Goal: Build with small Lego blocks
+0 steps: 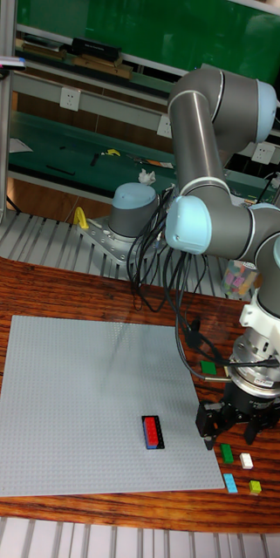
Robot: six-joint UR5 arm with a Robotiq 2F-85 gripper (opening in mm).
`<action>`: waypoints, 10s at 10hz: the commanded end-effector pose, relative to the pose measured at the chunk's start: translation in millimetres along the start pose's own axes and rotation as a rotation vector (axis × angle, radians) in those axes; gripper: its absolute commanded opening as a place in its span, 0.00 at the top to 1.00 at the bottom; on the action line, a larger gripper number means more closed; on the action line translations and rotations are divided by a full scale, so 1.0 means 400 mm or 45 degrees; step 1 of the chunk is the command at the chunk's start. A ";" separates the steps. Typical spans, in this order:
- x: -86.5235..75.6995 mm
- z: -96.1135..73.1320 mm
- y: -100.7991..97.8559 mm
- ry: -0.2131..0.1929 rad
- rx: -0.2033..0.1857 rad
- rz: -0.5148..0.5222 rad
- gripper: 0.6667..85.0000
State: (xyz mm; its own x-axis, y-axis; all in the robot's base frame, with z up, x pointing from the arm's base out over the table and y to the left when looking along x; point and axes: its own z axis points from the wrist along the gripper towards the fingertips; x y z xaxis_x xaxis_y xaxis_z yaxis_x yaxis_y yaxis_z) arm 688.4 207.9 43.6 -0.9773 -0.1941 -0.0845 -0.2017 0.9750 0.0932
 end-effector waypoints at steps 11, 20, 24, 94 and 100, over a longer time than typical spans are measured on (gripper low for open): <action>-0.005 0.018 0.027 -0.019 0.063 0.204 0.17; 0.015 0.081 0.037 -0.011 0.053 0.218 0.32; 0.014 0.059 0.031 -0.036 0.047 0.236 0.32; 0.068 -0.068 -0.268 0.026 0.091 -0.065 0.99; 0.049 -0.048 -0.252 -0.025 0.050 0.068 0.99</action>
State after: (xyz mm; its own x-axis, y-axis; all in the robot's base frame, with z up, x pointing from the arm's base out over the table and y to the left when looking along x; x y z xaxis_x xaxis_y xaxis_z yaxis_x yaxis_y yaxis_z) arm 690.2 99.4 55.8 -0.9780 -0.1828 -0.1000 -0.1855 0.9825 0.0178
